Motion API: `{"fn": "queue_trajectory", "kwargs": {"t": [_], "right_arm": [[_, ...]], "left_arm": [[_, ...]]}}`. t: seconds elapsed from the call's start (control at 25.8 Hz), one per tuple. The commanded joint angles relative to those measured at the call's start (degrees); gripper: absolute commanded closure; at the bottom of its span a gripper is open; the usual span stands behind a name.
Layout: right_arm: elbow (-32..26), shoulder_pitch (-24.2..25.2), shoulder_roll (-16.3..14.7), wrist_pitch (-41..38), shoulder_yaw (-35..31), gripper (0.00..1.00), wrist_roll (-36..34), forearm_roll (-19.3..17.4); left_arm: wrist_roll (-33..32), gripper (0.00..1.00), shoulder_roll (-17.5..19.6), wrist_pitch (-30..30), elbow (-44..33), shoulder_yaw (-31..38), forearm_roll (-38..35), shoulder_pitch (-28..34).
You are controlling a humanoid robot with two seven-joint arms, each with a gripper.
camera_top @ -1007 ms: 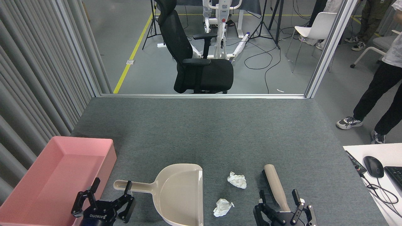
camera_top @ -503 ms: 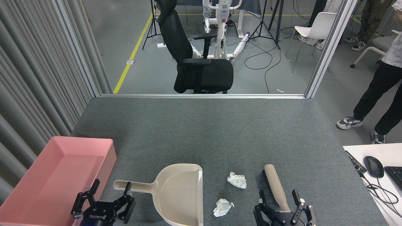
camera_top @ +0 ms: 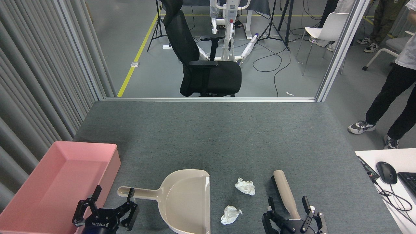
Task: Sweep and dump garbage into bin
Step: 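Grasp the beige dustpan handle with the left gripper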
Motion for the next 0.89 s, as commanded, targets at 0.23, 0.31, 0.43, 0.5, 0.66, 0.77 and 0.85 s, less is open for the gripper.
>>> {"fn": "queue_trajectory", "kwargs": {"t": [0.23,0.31,0.43,0.5,0.66,0.77,0.85], "right_arm": [[0.0,0.0,0.0,0.0,0.0,0.00,-0.1,0.1],[0.0,0.0,0.0,0.0,0.0,0.00,0.0,0.0],[0.0,0.0,0.0,0.0,0.0,0.00,-0.1,0.1],[0.0,0.0,0.0,0.1,-0.1,0.00,-0.1,0.0],[0.0,0.0,0.0,0.1,-0.2,0.00,-0.1,0.1],[0.0,0.0,0.0,0.1,-0.1,0.00,-0.1,0.1],[0.0,0.0,0.0,0.0,-0.2,0.00,-0.1,0.1]], "left_arm": [[-0.7,0.00,0.0,0.7,-0.1,0.1,3.3,0.0],[-0.8,0.00,0.1,0.6,-0.1,0.1,10.1,-0.1],[-0.7,0.00,0.0,-0.1,-0.1,0.1,20.2,-0.1],[-0.1,0.00,0.0,-0.4,-0.1,0.1,24.7,-0.1],[-0.7,0.00,0.0,-0.2,0.0,0.0,38.5,-0.1],[-2.9,0.00,0.1,0.0,0.0,-0.5,48.8,0.1],[-5.7,0.00,0.2,0.1,0.0,-0.7,53.2,0.4]]}}
